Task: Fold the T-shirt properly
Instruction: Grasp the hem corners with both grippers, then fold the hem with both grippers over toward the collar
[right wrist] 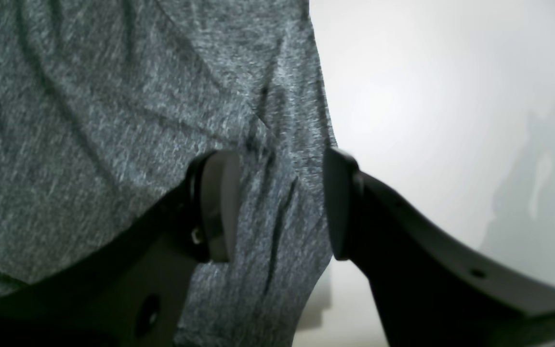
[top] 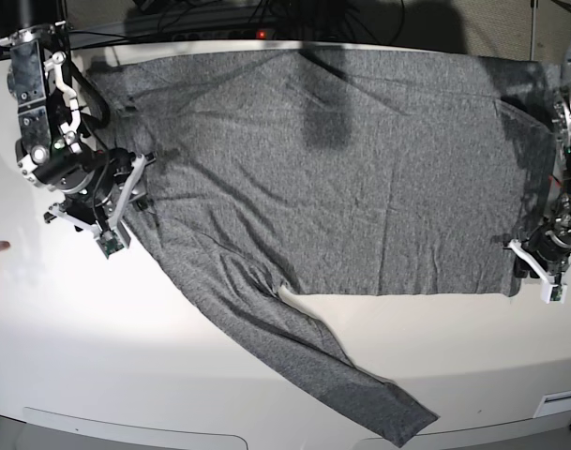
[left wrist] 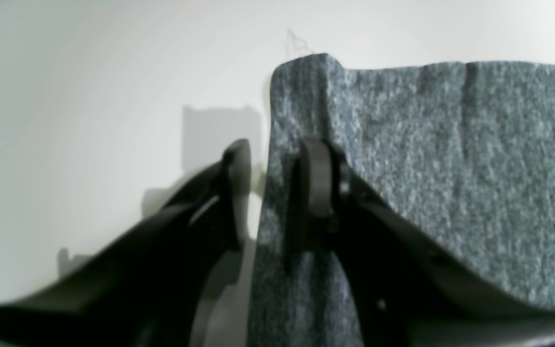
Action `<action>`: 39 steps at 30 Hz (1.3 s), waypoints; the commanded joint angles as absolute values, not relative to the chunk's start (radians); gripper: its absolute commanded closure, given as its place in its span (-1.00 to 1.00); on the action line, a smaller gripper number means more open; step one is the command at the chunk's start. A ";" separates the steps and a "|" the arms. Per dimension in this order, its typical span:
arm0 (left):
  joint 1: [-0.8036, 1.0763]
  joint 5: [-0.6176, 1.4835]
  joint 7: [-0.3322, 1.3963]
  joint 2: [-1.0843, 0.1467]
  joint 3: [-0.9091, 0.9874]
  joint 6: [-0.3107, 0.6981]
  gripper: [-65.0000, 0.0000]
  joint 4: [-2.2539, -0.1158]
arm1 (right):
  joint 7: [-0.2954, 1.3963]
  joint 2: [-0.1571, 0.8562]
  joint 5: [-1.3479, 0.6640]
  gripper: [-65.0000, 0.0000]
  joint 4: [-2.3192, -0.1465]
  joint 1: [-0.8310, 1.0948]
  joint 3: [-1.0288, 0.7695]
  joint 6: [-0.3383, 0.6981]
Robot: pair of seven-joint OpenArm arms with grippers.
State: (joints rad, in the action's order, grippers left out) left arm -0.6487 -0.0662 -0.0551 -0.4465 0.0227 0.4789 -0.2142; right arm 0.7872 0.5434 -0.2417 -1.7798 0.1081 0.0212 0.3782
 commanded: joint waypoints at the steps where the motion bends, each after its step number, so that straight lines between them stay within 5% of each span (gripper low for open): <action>1: -0.665 -0.079 -0.015 -0.460 0.023 0.506 0.56 -0.222 | 0.772 0.559 -0.244 0.12 -1.795 0.094 0.013 0.374; 6: -0.665 -0.078 0.022 -0.461 0.023 0.569 0.99 -0.222 | 0.768 0.559 -0.244 0.13 -1.795 0.091 0.013 0.374; 22: -0.667 0.222 0.007 -0.466 0.023 0.569 1.00 -0.222 | 0.708 0.534 -0.332 0.34 -1.771 0.012 0.013 0.375; 28: -0.679 0.215 0.007 -0.483 0.023 0.545 1.00 -0.225 | 0.714 0.453 -0.413 0.34 -1.581 -0.159 0.014 0.384; 33: -0.681 0.207 0.009 -0.491 0.023 0.506 1.00 -0.225 | 0.757 0.387 -0.435 0.34 -1.337 -0.357 0.014 0.495; 39: -0.678 0.207 0.046 -0.479 0.023 0.506 1.00 -0.225 | 0.751 0.318 -0.472 -0.16 -0.992 -0.598 0.038 0.634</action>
State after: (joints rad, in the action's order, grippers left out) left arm -0.6559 0.2039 0.0525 -0.4648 0.0242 0.5011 -0.2138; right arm 0.7700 0.3069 -0.4644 -0.9684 -0.5674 0.0418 0.6285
